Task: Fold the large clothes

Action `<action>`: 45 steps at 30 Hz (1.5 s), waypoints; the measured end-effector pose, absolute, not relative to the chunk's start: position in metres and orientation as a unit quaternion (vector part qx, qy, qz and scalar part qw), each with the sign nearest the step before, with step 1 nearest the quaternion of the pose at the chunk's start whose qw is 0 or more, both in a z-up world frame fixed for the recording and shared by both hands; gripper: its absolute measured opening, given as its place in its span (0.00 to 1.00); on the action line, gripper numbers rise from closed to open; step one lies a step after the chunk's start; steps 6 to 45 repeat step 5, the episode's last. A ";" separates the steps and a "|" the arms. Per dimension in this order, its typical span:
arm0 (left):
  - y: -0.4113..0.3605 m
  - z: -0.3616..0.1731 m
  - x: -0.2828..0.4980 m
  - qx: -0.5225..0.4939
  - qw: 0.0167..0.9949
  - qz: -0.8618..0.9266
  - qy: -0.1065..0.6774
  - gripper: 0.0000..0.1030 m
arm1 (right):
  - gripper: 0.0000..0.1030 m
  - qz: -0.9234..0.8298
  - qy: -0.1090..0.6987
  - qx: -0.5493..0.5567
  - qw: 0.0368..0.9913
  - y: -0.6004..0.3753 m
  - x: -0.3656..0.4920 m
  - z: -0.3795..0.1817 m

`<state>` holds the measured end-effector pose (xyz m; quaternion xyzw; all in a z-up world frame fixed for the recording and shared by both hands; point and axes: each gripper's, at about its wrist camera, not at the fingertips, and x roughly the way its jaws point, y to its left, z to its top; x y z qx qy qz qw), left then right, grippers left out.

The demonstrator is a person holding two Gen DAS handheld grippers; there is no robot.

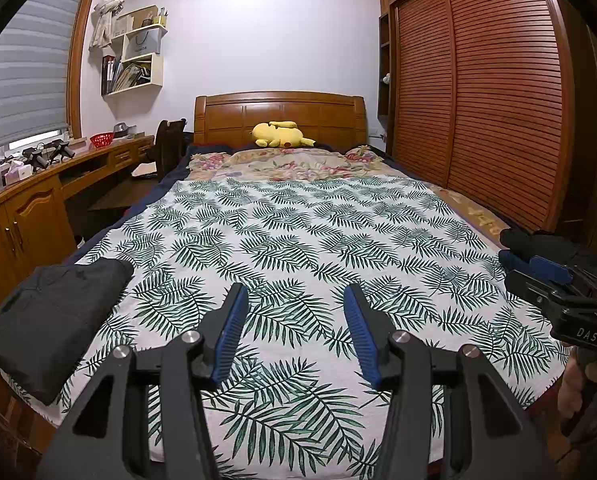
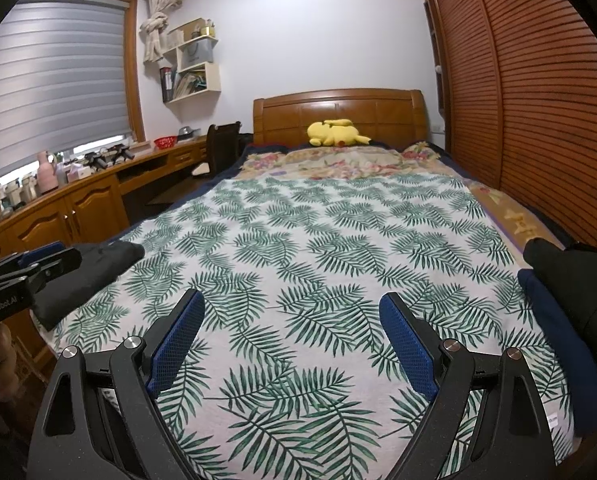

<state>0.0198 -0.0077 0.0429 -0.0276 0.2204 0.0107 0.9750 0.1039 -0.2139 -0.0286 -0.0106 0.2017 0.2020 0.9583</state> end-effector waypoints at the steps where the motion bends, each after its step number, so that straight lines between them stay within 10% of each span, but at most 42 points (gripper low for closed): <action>1: -0.008 0.043 0.020 -0.027 0.975 0.011 0.220 0.48 | 0.88 0.202 0.202 -0.011 0.958 -0.214 0.104 -0.029; 45: -0.008 0.043 0.020 -0.028 0.975 0.011 0.221 0.48 | 0.88 0.202 0.202 -0.010 0.958 -0.214 0.104 -0.028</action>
